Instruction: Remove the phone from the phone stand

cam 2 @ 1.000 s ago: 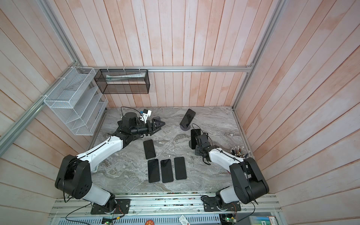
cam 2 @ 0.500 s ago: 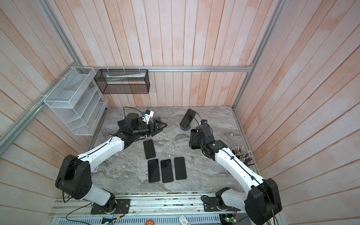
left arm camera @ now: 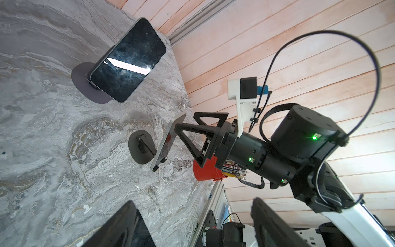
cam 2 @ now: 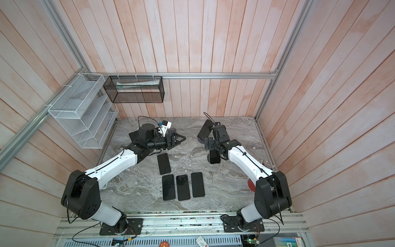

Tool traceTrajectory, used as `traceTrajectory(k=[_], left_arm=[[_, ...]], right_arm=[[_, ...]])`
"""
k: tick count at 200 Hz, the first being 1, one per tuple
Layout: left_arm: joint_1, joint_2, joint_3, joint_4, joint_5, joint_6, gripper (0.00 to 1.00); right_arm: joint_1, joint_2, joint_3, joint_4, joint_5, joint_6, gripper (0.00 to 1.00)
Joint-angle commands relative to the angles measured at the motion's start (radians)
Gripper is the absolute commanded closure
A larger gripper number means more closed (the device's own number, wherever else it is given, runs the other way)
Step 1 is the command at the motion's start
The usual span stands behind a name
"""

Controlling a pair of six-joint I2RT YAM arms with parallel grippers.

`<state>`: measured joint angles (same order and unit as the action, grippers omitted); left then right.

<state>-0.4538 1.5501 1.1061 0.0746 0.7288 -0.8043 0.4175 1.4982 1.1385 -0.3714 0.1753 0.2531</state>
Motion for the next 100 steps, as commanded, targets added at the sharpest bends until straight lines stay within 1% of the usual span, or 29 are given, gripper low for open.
traceTrajectory(k=[1,24,45,72,100], left_arm=[[0.000,-0.003,0.028,0.005,0.018,0.018,0.14],[0.000,0.000,0.028,0.008,0.025,0.017,0.13],[0.000,-0.002,0.029,0.006,0.020,0.019,0.14],[-0.001,0.002,0.028,0.010,0.023,0.019,0.14],[-0.001,0.007,0.028,0.014,0.027,0.017,0.14]], right_arm=[[-0.009,0.019,0.032,-0.017,-0.022,-0.028,0.02],[-0.024,0.036,0.027,-0.008,-0.033,-0.018,0.02],[-0.030,0.045,0.019,0.005,-0.015,-0.027,0.02],[-0.050,0.051,0.018,0.023,-0.079,-0.048,0.02],[-0.060,0.057,0.019,0.043,-0.082,-0.040,0.02]])
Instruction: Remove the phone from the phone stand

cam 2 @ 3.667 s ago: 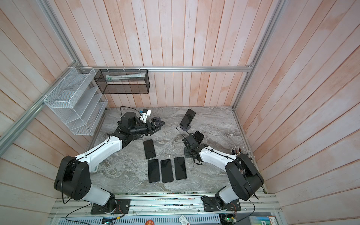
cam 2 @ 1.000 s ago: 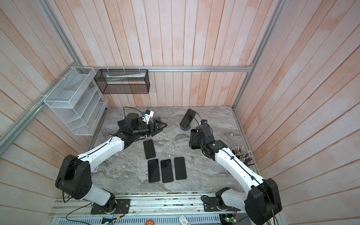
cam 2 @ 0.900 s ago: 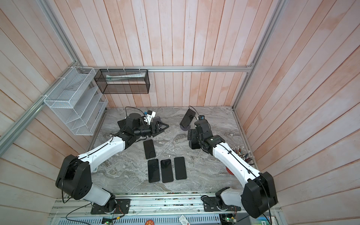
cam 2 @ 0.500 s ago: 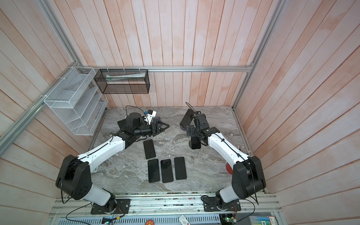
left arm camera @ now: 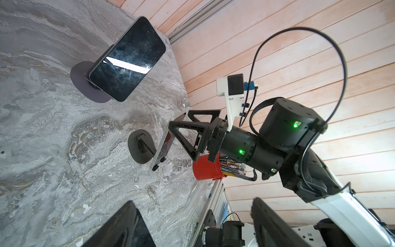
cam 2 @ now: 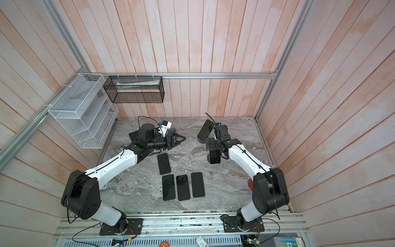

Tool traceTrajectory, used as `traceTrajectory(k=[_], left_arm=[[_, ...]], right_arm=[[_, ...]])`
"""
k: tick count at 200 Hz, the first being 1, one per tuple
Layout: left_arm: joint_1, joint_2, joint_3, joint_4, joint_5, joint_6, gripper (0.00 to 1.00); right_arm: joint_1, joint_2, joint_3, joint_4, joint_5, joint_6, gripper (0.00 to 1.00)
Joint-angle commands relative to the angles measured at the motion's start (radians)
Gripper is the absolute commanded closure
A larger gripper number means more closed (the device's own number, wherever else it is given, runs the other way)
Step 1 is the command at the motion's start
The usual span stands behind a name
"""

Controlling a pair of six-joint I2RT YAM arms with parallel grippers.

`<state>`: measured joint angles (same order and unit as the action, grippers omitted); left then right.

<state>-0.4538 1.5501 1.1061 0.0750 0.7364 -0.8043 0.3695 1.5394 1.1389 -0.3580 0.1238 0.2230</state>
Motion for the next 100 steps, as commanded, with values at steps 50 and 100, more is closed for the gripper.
traceTrajectory(k=[50,100], left_arm=[[-0.002,0.020,0.030,0.011,0.020,0.019,0.14],[-0.001,0.024,0.031,0.009,0.020,0.019,0.14]], right_arm=[[-0.018,0.053,0.024,0.049,-0.065,-0.015,0.03],[-0.019,0.059,-0.008,0.108,-0.038,0.011,0.12]])
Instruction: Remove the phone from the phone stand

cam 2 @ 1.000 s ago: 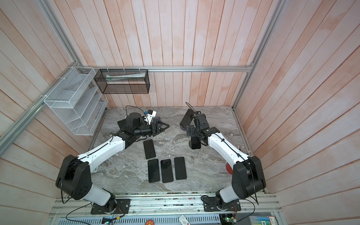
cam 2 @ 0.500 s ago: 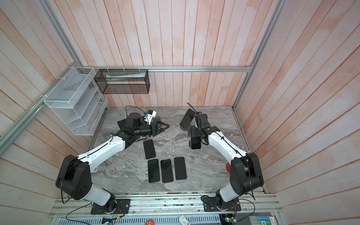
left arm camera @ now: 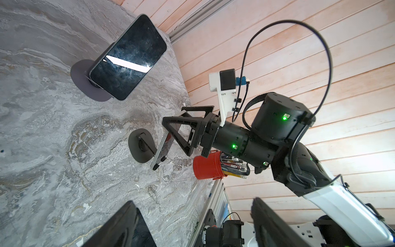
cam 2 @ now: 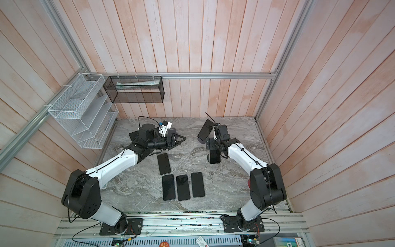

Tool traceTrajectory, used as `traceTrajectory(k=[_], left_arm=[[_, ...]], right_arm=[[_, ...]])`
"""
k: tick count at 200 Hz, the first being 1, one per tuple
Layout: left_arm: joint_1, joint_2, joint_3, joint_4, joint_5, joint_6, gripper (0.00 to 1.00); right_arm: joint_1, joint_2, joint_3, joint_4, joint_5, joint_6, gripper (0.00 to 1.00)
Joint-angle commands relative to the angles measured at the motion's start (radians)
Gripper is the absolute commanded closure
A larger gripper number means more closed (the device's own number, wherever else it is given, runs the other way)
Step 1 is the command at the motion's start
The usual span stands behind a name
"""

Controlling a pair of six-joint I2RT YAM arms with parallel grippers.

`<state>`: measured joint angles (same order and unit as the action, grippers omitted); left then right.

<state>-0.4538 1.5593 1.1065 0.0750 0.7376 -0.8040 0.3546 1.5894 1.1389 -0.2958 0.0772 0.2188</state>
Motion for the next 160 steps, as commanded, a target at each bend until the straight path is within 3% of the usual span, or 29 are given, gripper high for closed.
traceTrajectory(k=[1,92,160], left_arm=[[-0.001,0.016,0.030,0.009,0.019,0.018,0.14],[0.000,0.021,0.034,0.006,0.024,0.018,0.14],[0.000,0.022,0.036,0.004,0.025,0.017,0.14]], right_arm=[[-0.004,0.010,-0.009,0.047,0.009,0.015,0.12],[-0.003,0.021,-0.046,0.086,0.008,0.037,0.15],[-0.004,0.002,-0.078,0.124,0.001,0.055,0.25]])
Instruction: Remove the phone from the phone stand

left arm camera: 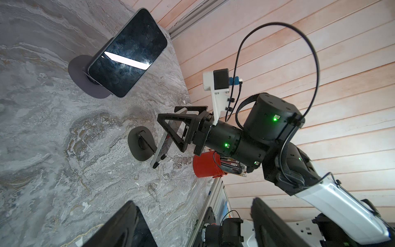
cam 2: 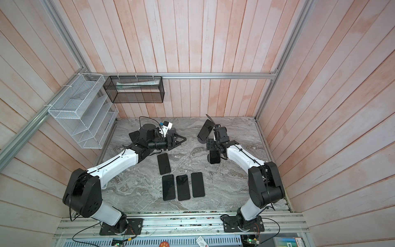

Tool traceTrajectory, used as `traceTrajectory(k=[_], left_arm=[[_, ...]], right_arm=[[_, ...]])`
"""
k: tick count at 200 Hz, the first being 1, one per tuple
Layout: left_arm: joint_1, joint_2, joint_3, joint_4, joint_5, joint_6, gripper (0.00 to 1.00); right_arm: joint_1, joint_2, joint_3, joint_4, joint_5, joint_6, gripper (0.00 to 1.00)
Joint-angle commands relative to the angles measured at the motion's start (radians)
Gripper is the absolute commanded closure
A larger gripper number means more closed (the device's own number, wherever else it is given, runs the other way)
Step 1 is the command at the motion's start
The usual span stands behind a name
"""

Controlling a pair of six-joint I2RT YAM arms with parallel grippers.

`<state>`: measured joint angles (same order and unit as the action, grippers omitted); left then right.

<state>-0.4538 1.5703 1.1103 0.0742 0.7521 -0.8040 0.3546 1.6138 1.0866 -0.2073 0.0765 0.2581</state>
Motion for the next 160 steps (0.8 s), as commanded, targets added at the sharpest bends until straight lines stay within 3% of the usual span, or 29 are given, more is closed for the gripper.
traceTrajectory(k=[1,74,160], left_arm=[[0.000,0.010,0.032,0.005,0.010,0.017,0.14],[0.007,0.007,0.029,0.005,0.004,0.017,0.14],[0.011,0.005,0.029,0.003,0.001,0.017,0.14]], right_arm=[[-0.003,-0.023,-0.026,0.036,0.002,0.016,0.25],[-0.002,-0.156,-0.088,0.095,0.048,0.046,0.34],[0.003,-0.249,-0.081,0.062,0.060,0.042,0.37]])
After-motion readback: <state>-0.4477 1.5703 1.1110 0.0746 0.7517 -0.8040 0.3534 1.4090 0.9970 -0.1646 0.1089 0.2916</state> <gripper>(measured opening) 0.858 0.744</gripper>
